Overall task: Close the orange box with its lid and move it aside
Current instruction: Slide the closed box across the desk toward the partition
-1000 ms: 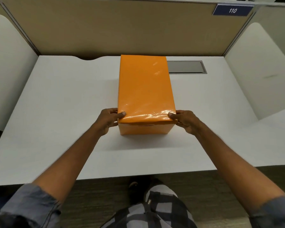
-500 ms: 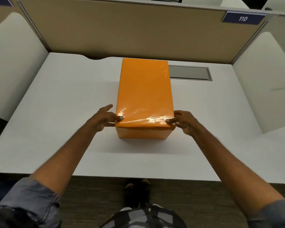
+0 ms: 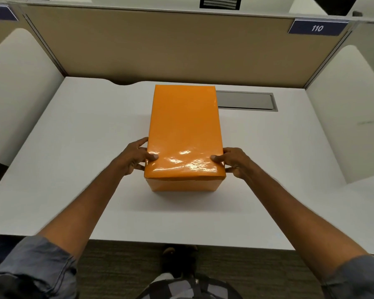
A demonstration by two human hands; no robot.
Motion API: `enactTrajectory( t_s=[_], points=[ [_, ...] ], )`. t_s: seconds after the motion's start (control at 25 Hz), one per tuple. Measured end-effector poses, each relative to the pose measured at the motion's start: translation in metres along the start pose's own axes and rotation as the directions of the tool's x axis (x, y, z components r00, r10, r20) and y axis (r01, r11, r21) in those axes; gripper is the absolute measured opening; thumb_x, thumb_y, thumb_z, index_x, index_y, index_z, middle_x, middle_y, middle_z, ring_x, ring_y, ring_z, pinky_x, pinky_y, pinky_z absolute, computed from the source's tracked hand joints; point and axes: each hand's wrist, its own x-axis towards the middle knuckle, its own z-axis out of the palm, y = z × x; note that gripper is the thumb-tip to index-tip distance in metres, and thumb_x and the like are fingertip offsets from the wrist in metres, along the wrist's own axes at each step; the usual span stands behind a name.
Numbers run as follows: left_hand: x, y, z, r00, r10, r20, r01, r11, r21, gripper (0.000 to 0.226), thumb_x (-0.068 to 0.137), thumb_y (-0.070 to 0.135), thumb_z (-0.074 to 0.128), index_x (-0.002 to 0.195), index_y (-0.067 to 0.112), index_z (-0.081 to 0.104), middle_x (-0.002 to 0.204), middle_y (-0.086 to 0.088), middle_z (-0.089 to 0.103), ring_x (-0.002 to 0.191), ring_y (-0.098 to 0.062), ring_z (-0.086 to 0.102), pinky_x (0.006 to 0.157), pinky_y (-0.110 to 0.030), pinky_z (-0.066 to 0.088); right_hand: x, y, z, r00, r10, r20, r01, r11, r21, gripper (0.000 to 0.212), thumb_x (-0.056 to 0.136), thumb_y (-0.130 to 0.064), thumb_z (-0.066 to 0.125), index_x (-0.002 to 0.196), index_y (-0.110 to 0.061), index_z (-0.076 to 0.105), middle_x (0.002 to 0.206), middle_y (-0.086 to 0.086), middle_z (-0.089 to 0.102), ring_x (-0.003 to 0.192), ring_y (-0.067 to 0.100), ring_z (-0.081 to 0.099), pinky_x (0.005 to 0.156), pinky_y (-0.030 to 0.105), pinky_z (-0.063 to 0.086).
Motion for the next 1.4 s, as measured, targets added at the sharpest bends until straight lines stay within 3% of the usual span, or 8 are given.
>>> enactTrajectory(
  t_s=[0.16,0.28,0.48,0.56,0.64,0.8,1.12,1.4],
  points=[
    [-0.004,-0.004,-0.002,0.999,0.047,-0.021,-0.048,0.998,-0.028,0.089,0.080,0.009,0.081,0.155,0.028,0.036,0.140,-0.012,0.061,0.124,-0.039,0.059,0.086,-0.055,0.054,-0.001,-0.001,-0.003,0.999,-0.042,0.004,0.042,0.999,0.004,0.053,0.083,-0.009,0.081,0.133,-0.007,0.062,0.113,0.007,0.070,0.087,0.019,0.064,0.070,0.037,0.053],
    [-0.011,-0.003,-0.014,0.993,0.104,-0.058,-0.109,0.991,-0.080,0.089,0.079,0.009,0.083,0.154,0.029,0.039,0.142,-0.010,0.061,0.121,-0.036,0.060,0.077,-0.047,0.057,-0.002,-0.008,0.003,0.993,-0.114,0.013,0.113,0.993,0.026,0.060,0.082,-0.010,0.083,0.137,-0.009,0.059,0.122,0.006,0.067,0.101,0.026,0.064,0.082,0.044,0.053],
    [-0.016,0.008,-0.062,0.975,0.170,-0.143,-0.184,0.979,-0.087,0.088,0.080,0.013,0.082,0.154,0.029,0.037,0.151,-0.010,0.053,0.134,-0.039,0.052,0.090,-0.055,0.052,0.005,-0.040,0.046,0.980,-0.195,0.020,0.192,0.976,0.102,0.091,0.080,-0.011,0.084,0.155,-0.012,0.034,0.144,0.012,0.057,0.138,0.042,0.051,0.103,0.058,0.048],
    [-0.014,0.012,-0.091,0.969,0.182,-0.166,-0.195,0.978,-0.070,0.086,0.080,0.015,0.082,0.153,0.029,0.038,0.151,-0.010,0.053,0.134,-0.039,0.052,0.092,-0.055,0.052,0.011,-0.053,0.072,0.978,-0.207,0.030,0.201,0.969,0.140,0.105,0.079,-0.009,0.085,0.160,-0.015,0.019,0.158,0.014,0.046,0.143,0.043,0.045,0.110,0.065,0.041],
    [-0.010,0.016,-0.124,0.965,0.189,-0.182,-0.200,0.979,-0.045,0.086,0.080,0.016,0.082,0.153,0.030,0.038,0.151,-0.009,0.053,0.134,-0.039,0.052,0.092,-0.055,0.051,0.017,-0.064,0.100,0.973,-0.223,0.052,0.215,0.968,0.131,0.100,0.079,-0.010,0.085,0.159,-0.014,0.025,0.158,0.014,0.046,0.142,0.042,0.046,0.111,0.064,0.041],
    [0.008,0.024,-0.196,0.964,0.184,-0.191,-0.192,0.981,-0.020,0.085,0.081,0.014,0.081,0.153,0.029,0.038,0.150,-0.010,0.053,0.133,-0.037,0.053,0.091,-0.053,0.051,0.031,-0.089,0.166,0.968,-0.232,0.096,0.224,0.970,0.094,0.074,0.081,-0.012,0.083,0.147,-0.013,0.050,0.144,0.010,0.060,0.133,0.038,0.056,0.106,0.059,0.047],
    [0.071,0.050,-0.348,0.976,0.111,-0.189,-0.113,0.994,0.000,0.083,0.084,0.001,0.077,0.152,0.030,0.040,0.145,-0.008,0.058,0.114,-0.028,0.056,0.090,-0.051,0.050,0.077,-0.150,0.313,0.978,-0.182,0.100,0.163,0.972,0.171,0.069,0.079,-0.007,0.084,0.142,-0.013,0.056,0.120,0.000,0.065,0.111,0.027,0.060,0.089,0.047,0.052],
    [0.126,0.064,-0.448,0.959,0.086,-0.271,-0.073,0.996,0.056,0.079,0.084,-0.006,0.071,0.149,0.030,0.045,0.140,-0.007,0.062,0.110,-0.027,0.057,0.081,-0.042,0.051,0.114,-0.198,0.415,0.982,-0.148,0.120,0.127,0.978,0.168,0.052,0.080,-0.004,0.082,0.129,-0.010,0.065,0.102,-0.003,0.073,0.087,0.015,0.068,0.060,0.029,0.054]
  ],
)
